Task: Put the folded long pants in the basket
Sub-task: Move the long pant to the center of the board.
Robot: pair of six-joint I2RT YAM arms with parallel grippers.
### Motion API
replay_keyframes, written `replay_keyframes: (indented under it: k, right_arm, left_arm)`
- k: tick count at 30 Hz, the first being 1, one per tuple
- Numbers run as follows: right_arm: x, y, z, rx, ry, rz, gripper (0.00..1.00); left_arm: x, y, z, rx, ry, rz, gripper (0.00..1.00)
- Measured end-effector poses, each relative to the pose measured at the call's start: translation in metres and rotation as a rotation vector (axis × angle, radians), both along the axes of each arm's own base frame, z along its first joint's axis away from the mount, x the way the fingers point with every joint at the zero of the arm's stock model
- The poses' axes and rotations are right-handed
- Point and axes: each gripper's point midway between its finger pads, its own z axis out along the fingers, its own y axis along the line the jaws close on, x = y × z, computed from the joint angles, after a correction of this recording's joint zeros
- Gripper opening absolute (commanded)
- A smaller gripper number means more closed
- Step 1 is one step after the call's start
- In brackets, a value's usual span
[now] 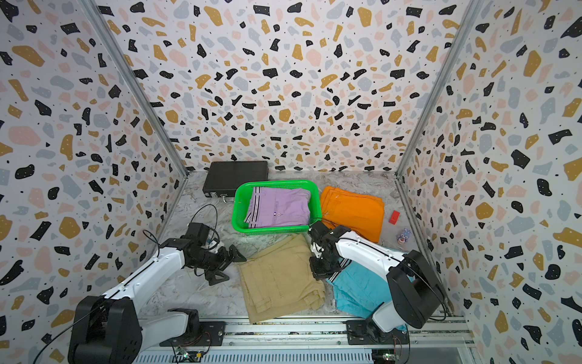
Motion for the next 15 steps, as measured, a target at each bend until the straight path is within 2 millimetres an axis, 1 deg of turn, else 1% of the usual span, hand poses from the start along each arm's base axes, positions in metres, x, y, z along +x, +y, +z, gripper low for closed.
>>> replay_keyframes:
  k: [3, 5, 7, 9, 11, 15]
  right_arm:
    - [0.001, -0.005, -0.002, -0.006, 0.003, -0.015, 0.0]
    - [0.0, -0.006, -0.003, -0.009, 0.005, -0.016, 0.0]
    - [0.0, -0.006, -0.003, -0.012, 0.003, -0.014, 0.0]
    - [0.001, -0.007, -0.003, -0.014, 0.0, -0.012, 0.0]
    - [0.001, -0.007, -0.003, -0.014, -0.002, -0.009, 0.0]
    - [0.001, -0.006, -0.003, -0.01, -0.001, -0.009, 0.0]
  left_arm:
    - [0.01, 0.001, -0.005, 0.014, -0.027, 0.019, 1.0]
    - [0.014, -0.001, -0.011, 0.02, -0.026, 0.02, 1.0]
    - [0.012, -0.006, -0.022, 0.026, -0.006, 0.007, 1.0]
    - [0.004, -0.012, -0.037, 0.035, 0.027, -0.011, 1.0]
    - [0.0, -0.022, -0.039, 0.007, 0.044, -0.026, 1.0]
    - [0.004, -0.042, -0.039, -0.039, 0.03, -0.054, 1.0]
